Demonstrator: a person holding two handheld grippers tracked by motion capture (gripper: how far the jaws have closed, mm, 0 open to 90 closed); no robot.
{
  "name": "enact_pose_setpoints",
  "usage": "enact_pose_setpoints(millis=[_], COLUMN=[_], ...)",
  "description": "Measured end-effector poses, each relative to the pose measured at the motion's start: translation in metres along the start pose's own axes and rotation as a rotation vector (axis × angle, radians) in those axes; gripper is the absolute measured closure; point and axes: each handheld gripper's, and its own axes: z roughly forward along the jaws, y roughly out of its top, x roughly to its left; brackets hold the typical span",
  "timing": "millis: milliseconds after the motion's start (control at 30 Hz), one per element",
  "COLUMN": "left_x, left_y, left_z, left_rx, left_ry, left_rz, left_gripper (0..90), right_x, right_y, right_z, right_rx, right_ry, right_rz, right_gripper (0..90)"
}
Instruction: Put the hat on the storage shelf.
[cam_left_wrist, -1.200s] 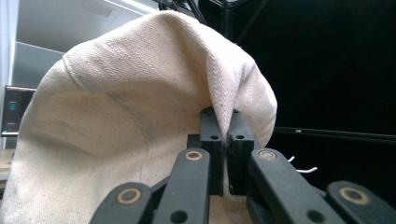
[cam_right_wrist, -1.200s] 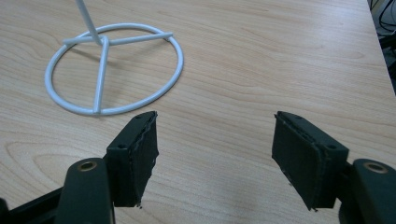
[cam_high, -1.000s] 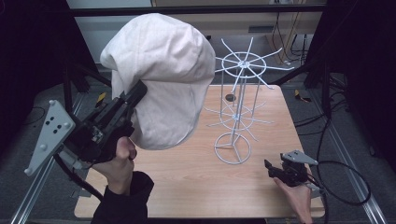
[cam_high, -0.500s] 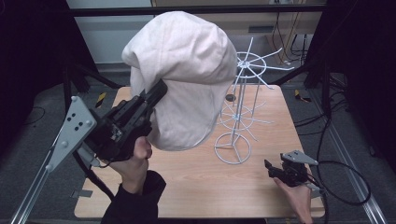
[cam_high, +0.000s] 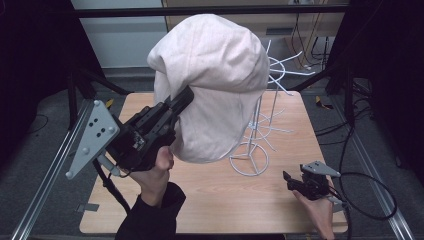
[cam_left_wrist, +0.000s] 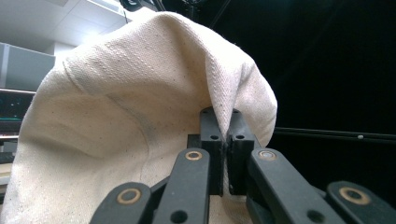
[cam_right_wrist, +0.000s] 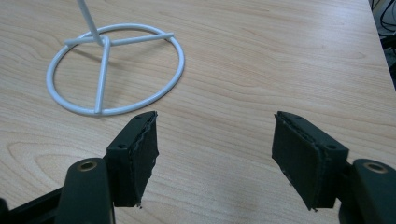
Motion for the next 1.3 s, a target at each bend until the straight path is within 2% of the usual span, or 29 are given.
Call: enact_pose_setpoints(millis=[100, 300, 633, 933, 1300], left_x=[0.0, 0.002, 0.013, 0.029, 0.044], left_y=[-0.002, -0.012, -0.035, -0.056, -0.074], left_z=[0.002, 0.01, 0.019, 0.02, 0.011], left_rx=[0.009, 0.039, 0.106, 0.174, 0.248], left_ry=[-0.002, -0.025, -0.043, -0.011, 0.04], left_rz=[-0.001, -0.028, -0.056, -0.085, -0.074], left_gripper=[88.1, 88.1, 88.0, 87.8, 87.0], right_x=[0.0, 0.0, 0.0, -0.001, -0.001], right_y=[0.0, 0.0, 0.0, 0.0, 0.0], right_z=[0.0, 0.0, 0.0, 0.001, 0.001], right_rx=[0.0, 0.0, 0.002, 0.002, 0.004], right_ry=[-0.001, -0.001, -0.003, -0.007, -0.006], right_rz=[-0.001, -0.001, -0.001, -0.01, -0.009], right_gripper=[31.2, 31.2, 31.2, 31.3, 31.3])
